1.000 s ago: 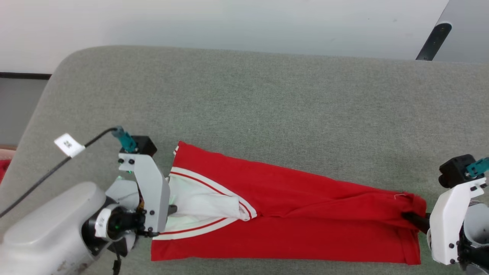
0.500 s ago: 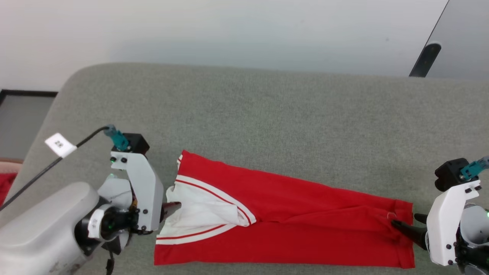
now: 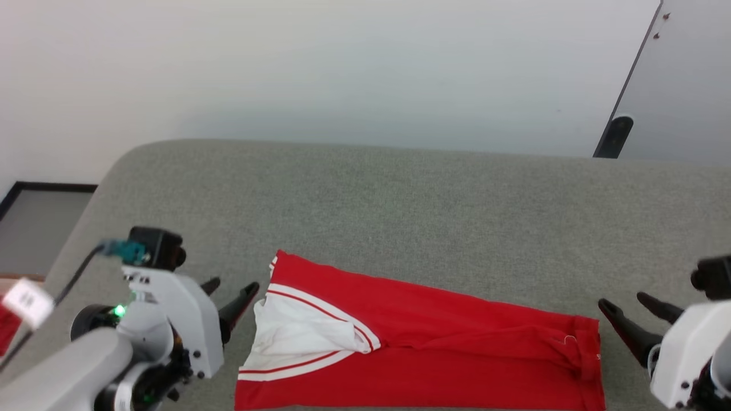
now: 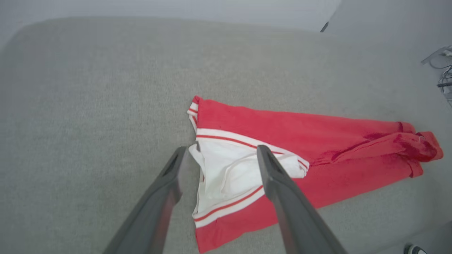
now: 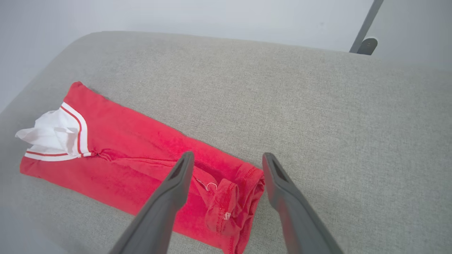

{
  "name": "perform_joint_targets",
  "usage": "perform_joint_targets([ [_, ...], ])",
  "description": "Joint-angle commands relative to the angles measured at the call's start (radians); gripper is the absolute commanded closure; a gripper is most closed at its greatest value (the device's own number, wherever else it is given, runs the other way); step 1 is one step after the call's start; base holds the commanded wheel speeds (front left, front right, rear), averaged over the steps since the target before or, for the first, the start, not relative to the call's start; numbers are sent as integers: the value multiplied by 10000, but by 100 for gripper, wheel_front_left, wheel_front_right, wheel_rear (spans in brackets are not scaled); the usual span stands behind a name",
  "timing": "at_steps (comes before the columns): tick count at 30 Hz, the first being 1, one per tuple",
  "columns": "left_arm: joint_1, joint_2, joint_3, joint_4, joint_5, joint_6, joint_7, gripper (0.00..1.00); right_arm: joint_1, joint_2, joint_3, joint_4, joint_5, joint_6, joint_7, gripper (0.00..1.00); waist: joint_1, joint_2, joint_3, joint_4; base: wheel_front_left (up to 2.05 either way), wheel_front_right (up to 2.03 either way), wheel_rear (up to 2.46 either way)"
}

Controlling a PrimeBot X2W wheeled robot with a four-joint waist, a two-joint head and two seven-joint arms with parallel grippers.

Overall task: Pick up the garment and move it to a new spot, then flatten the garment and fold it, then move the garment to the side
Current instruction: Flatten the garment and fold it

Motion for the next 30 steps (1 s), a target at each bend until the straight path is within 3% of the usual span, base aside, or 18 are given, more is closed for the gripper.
perform_joint_targets([
  [1, 288, 12, 122, -96, 205, -157, -562, 0, 259, 152, -136, 10, -78, -12, -318, 0, 0, 0, -130, -28, 0, 0, 0],
  [5, 1092, -90, 549, -101, 378, -383, -2509, 0, 918, 466, -410, 214, -199, -12, -924, 0, 0, 0, -265, -10, 0, 0, 0],
  [12, 2658, -174, 1411, 356, 630, -286, -5148, 0, 1574, 761, -840, 570, -285, -12, -903, 0, 0, 0, -406, 22, 0, 0, 0],
  [16, 3639, -589, 2693, 488, 1305, -311, -5344, 0, 1695, 843, -1014, 731, -304, -12, -738, 0, 0, 0, -420, 119, 0, 0, 0],
  [23, 5582, -2055, 5645, 419, 3136, -799, -5334, 0, 1541, 741, -1285, 1041, -350, -12, -243, 0, 0, 0, -303, 475, 0, 0, 0],
  [30, 6329, -3257, 6753, 565, 4191, -1650, -5338, 0, 1171, 666, -1558, 1713, -328, -12, 694, 0, 0, 0, 71, 1017, 0, 0, 0],
])
